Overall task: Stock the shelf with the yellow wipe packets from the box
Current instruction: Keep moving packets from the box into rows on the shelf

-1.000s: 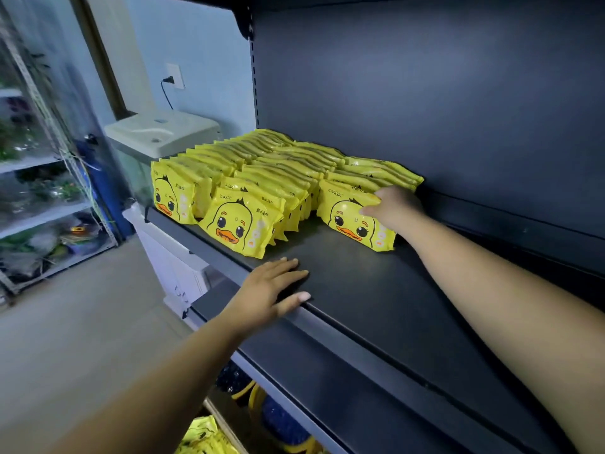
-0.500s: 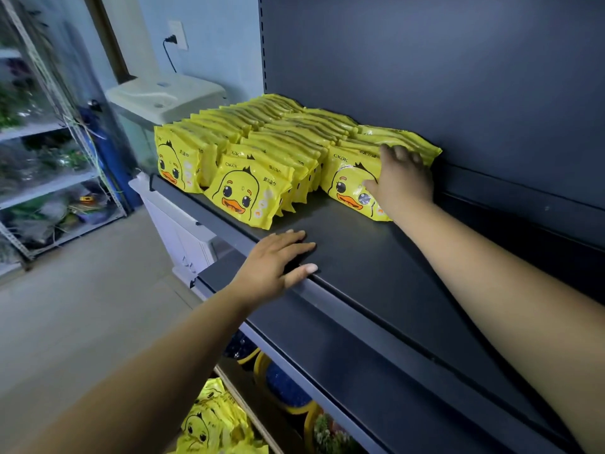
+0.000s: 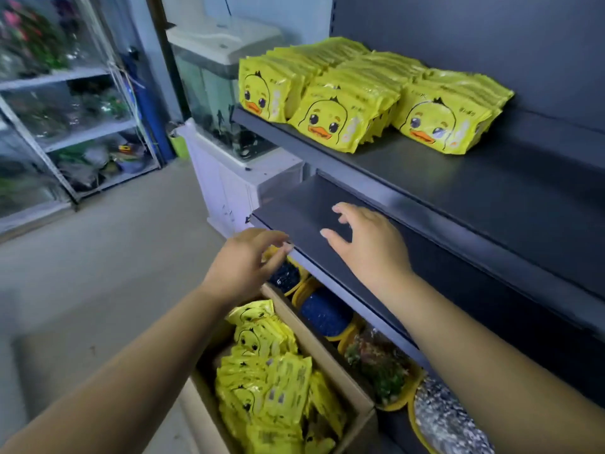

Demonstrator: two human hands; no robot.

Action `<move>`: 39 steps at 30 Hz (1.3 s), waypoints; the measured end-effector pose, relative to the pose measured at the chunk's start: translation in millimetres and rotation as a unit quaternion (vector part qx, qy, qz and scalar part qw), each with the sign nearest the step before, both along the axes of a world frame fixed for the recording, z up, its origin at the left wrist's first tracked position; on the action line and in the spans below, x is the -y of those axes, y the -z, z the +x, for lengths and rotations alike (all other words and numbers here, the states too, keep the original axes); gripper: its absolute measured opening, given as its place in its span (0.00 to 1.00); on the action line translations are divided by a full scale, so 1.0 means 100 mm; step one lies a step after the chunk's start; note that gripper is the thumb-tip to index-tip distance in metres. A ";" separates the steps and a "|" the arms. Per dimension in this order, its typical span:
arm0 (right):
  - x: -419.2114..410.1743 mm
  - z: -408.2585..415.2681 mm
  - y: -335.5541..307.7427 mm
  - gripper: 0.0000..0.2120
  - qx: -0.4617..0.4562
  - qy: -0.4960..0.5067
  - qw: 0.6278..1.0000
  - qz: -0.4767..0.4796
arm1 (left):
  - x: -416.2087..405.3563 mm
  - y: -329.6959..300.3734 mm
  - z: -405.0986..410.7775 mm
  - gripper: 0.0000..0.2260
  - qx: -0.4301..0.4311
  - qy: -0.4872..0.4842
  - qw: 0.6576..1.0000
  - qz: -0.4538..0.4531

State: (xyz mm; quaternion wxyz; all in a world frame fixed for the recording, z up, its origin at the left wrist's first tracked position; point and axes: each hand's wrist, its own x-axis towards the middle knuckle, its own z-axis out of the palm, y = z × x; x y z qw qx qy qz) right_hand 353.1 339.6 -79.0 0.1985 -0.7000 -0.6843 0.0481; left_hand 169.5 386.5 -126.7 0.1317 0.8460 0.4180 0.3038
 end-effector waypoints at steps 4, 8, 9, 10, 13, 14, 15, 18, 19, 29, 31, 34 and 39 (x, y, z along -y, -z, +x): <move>0.24 -0.45 0.52 0.18 -0.027 -0.002 0.996 -0.089 | 0.35 0.42 -0.57 0.22 -0.044 -0.029 0.995 -0.084; 0.42 -0.72 1.03 0.16 -0.044 0.000 0.986 -0.158 | 0.66 0.79 -0.93 0.25 -0.056 -0.070 0.985 -0.146; 0.46 -0.74 1.13 0.16 -0.042 -0.002 0.983 -0.177 | 0.71 0.87 -0.98 0.26 -0.064 -0.082 0.981 -0.162; 0.50 -0.75 1.24 0.16 -0.040 -0.008 0.979 -0.198 | 0.76 0.98 -1.03 0.27 -0.068 -0.089 0.978 -0.178; 0.59 -0.71 1.55 0.17 -0.042 -0.021 0.969 -0.243 | 0.92 1.25 -1.09 0.28 -0.075 -0.109 0.968 -0.211; 0.61 -0.68 1.64 0.17 -0.041 -0.020 0.966 -0.255 | 0.97 1.32 -1.09 0.29 -0.077 -0.121 0.965 -0.222; 0.63 -0.64 1.75 0.17 -0.042 -0.018 0.962 -0.269 | 1.03 1.40 -1.08 0.29 -0.080 -0.131 0.960 -0.235; 0.68 -0.52 2.03 0.17 -0.053 -0.003 0.951 -0.303 | 1.16 1.62 -1.00 0.31 -0.081 -0.147 0.945 -0.280; 0.69 -0.48 2.11 0.17 -0.062 0.002 0.948 -0.312 | 1.19 1.68 -0.97 0.31 -0.083 -0.153 0.939 -0.297; 0.69 -0.35 3.20 0.16 -0.131 0.068 0.907 -0.395 | 1.13 2.57 -0.85 0.10 -0.070 -0.268 0.869 -0.410; 0.63 -0.43 3.41 0.16 -0.152 0.071 0.896 -0.410 | 1.06 2.75 -0.89 0.11 -0.073 -0.277 0.860 -0.422; 0.49 -0.57 3.69 0.15 -0.165 0.072 0.886 -0.427 | 0.84 2.96 -0.94 0.11 -0.079 -0.283 0.853 -0.432; 0.03 -0.77 4.04 0.14 -0.182 0.079 0.897 -0.395 | 0.37 3.23 -1.00 0.12 -0.075 -0.239 0.875 -0.414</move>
